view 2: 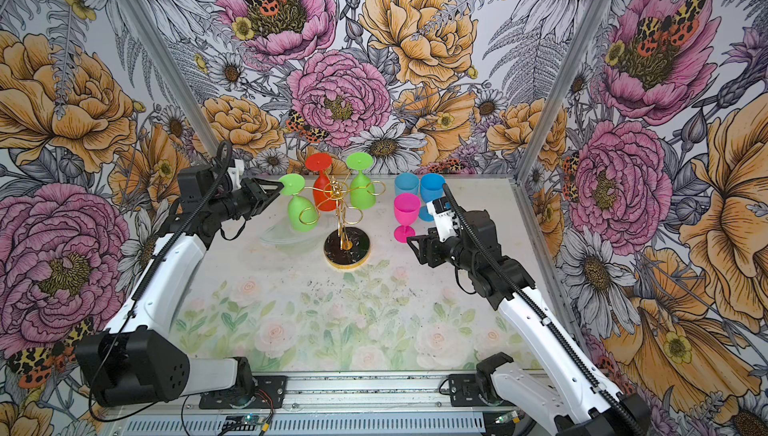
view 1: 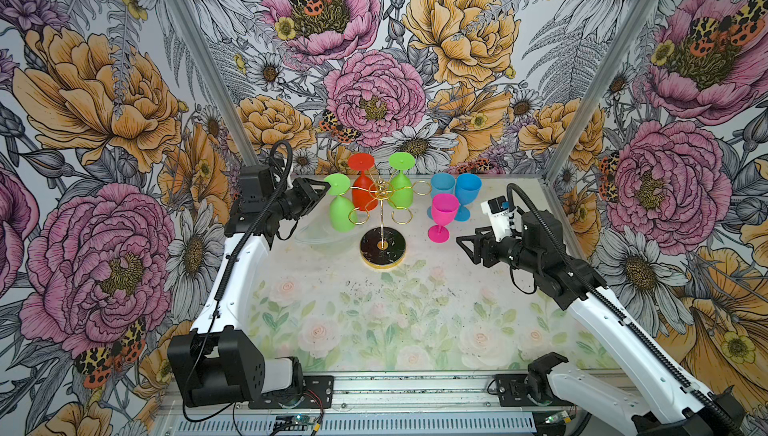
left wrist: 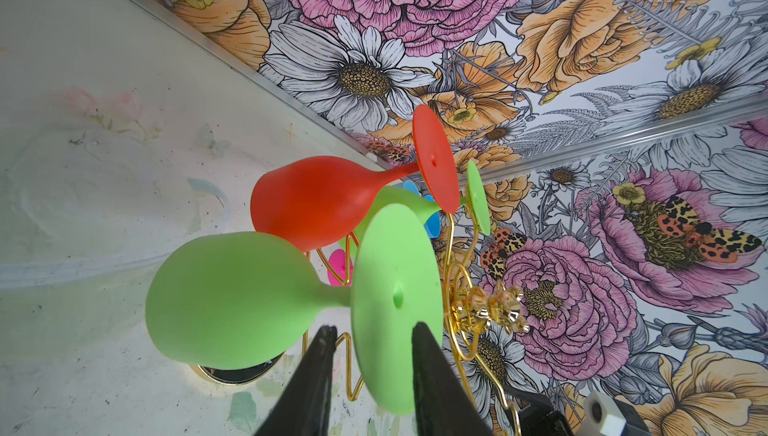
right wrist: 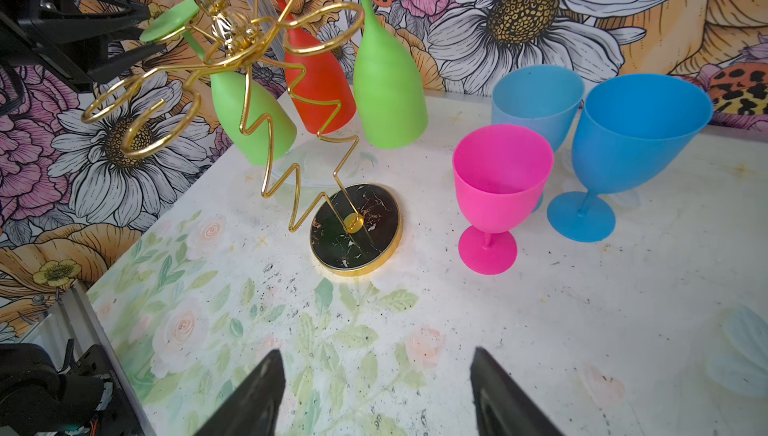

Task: Take the wine glass off the wine glass rack

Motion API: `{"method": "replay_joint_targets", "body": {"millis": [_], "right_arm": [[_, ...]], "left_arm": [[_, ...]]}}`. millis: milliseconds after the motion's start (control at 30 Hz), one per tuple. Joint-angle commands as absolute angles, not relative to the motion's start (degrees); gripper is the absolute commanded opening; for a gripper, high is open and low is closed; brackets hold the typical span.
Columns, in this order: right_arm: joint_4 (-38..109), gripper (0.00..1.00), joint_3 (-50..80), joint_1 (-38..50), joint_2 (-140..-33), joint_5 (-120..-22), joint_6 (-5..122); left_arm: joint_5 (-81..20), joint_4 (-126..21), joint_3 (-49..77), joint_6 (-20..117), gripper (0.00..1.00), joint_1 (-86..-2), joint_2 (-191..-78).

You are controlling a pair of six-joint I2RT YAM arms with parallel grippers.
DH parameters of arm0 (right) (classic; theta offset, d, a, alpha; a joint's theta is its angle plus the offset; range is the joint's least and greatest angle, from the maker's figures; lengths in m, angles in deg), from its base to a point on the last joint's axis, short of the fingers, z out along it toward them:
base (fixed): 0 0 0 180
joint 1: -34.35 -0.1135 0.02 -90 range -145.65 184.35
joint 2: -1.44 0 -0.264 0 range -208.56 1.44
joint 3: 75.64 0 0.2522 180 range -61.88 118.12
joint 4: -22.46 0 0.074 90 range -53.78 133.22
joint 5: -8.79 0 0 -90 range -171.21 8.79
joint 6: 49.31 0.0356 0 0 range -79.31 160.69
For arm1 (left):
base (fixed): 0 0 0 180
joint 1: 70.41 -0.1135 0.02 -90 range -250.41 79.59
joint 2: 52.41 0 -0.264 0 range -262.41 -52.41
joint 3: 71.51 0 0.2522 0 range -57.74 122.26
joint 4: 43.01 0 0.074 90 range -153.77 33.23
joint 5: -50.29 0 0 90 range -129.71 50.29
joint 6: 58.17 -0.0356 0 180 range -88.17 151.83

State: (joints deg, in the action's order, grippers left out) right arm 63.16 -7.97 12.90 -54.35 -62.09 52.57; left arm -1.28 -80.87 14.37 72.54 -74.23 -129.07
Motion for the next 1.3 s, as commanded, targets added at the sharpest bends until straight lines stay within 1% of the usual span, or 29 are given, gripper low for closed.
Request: {"method": "replay_joint_targets", "body": {"millis": [0, 300, 567, 800, 900, 1100, 1267], "right_arm": [[61.9, 0.71, -8.4, 12.5, -53.3, -63.0, 51.9], [61.9, 0.71, -8.7, 12.5, -52.8, -63.2, 51.9], [61.9, 0.71, -8.9, 12.5, -52.3, -63.4, 51.9], [61.9, 0.71, -8.9, 12.5, -52.3, -63.4, 51.9], [61.9, 0.71, -8.9, 12.6, -52.3, -63.5, 51.9], [61.9, 0.71, -9.0, 12.5, -52.1, -63.4, 52.0], [61.9, 0.71, -9.0, 12.5, -51.8, -63.4, 52.0]], "left_arm": [[-0.7, -79.6, 16.0, 73.6, 0.32, -73.7, -129.4], [0.2, -79.0, 16.3, 74.7, 0.26, -73.5, -129.8], [0.3, -78.7, 15.8, 75.4, 0.17, -73.5, -129.7], [0.6, -78.5, 15.5, 75.9, 0.12, -73.6, -129.2], [1.8, -76.8, 14.6, 77.2, 0.11, -73.6, -128.8], [3.8, -73.3, 13.1, 80.7, 0.05, -73.7, -128.0], [4.2, -72.0, 12.9, 82.7, 0.02, -73.8, -127.1]]}}
